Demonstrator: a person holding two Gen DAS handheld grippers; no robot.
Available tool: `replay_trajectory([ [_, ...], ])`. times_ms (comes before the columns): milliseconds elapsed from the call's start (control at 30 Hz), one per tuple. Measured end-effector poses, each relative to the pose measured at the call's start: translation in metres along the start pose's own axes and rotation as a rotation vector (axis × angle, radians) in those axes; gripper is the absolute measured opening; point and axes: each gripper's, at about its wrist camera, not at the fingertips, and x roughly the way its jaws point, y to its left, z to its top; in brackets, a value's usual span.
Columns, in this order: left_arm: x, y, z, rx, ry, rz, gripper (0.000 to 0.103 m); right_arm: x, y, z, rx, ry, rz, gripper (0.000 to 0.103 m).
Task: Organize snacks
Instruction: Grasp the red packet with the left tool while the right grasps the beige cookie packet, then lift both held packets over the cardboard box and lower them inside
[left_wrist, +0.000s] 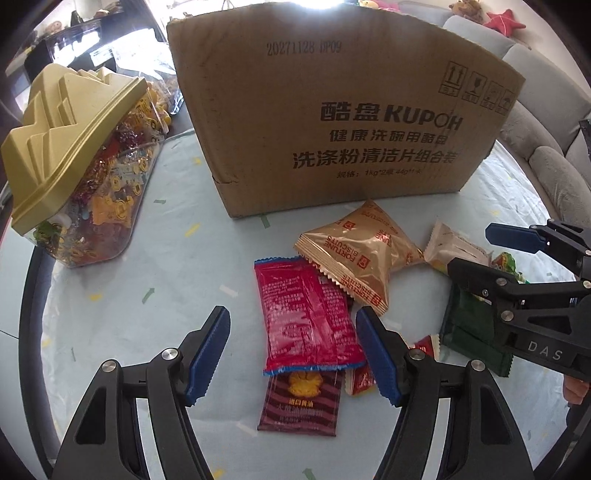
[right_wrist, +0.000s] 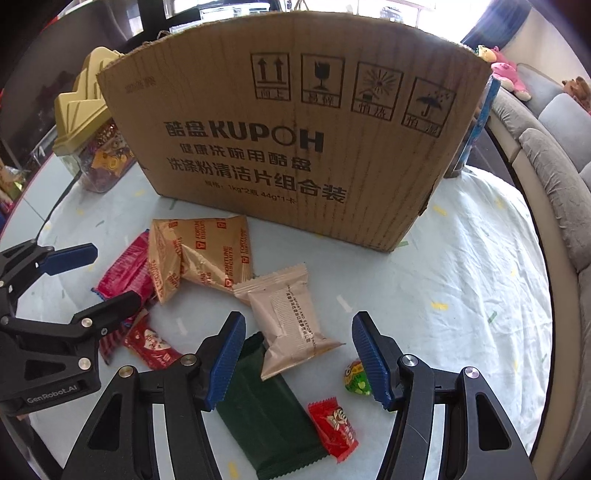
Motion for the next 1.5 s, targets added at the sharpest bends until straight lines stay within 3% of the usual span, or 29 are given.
replay_trajectory([
  [267,0.013,0.007,0.007,-0.031,-0.005,-0.020,0.069,0.013,-0.005,0.006,0.023,0.015,0.004,0.061],
  [433,0.020,0.016,0.008,-0.069,0.008,-0.065,0.053,0.019,-0.008,0.005,0.020,0.027,0.007,0.061],
  [667,0.024,0.017,0.007,-0.092,0.006,-0.080,0.042,0.018,-0.001,0.004,0.011,0.012,0.012,0.037],
  [1167,-0.035,0.022,-0.013,-0.136,-0.099,-0.079,0.042,-0.038,0.021,-0.009,0.006,-0.094,0.012,0.034],
  [1500,-0.096,0.016,-0.019,-0.114,-0.241,-0.087,0.042,-0.079,0.018,-0.008,0.009,-0.193,0.033,0.034],
])
